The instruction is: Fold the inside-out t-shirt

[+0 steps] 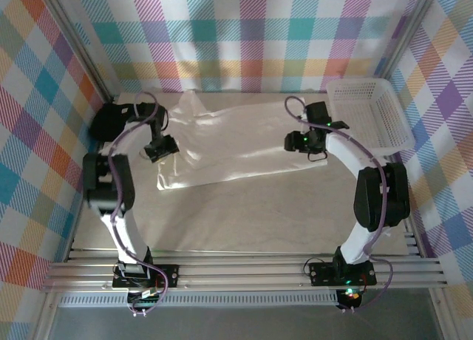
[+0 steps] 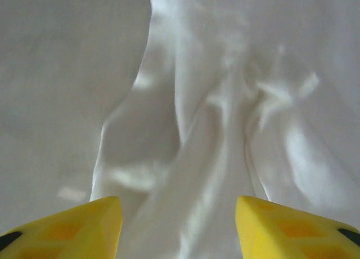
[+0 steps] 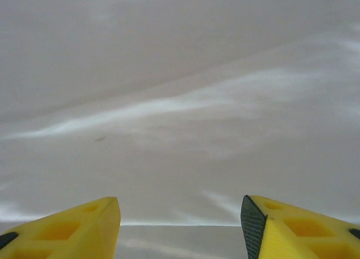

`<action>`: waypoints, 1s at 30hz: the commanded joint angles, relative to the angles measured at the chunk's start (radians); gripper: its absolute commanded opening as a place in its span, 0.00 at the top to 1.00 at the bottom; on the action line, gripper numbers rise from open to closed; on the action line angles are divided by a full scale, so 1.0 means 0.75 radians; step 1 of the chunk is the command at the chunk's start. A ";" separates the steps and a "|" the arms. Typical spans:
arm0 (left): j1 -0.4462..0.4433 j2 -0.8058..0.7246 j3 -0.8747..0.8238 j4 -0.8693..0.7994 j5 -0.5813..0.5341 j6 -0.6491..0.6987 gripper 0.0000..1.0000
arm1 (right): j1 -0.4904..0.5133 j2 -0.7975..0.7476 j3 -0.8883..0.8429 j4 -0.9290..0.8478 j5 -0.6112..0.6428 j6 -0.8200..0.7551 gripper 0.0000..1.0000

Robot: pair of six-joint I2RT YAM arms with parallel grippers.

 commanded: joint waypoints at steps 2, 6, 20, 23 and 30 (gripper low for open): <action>-0.056 -0.285 -0.323 0.323 0.157 -0.158 0.42 | -0.015 0.137 0.010 0.035 -0.070 -0.017 0.43; -0.069 -0.319 -0.434 0.380 0.210 -0.148 0.40 | -0.028 0.316 0.173 -0.107 0.010 -0.033 0.47; -0.080 -0.231 -0.651 0.441 0.156 -0.089 0.41 | -0.078 0.337 0.029 -0.421 0.244 0.055 0.61; -0.120 -0.346 -0.810 0.454 0.191 -0.140 0.41 | -0.079 0.225 -0.114 -0.442 0.273 0.086 0.61; -0.205 -0.641 -1.053 0.463 0.277 -0.262 0.40 | -0.015 -0.214 -0.393 -0.282 0.375 0.098 0.61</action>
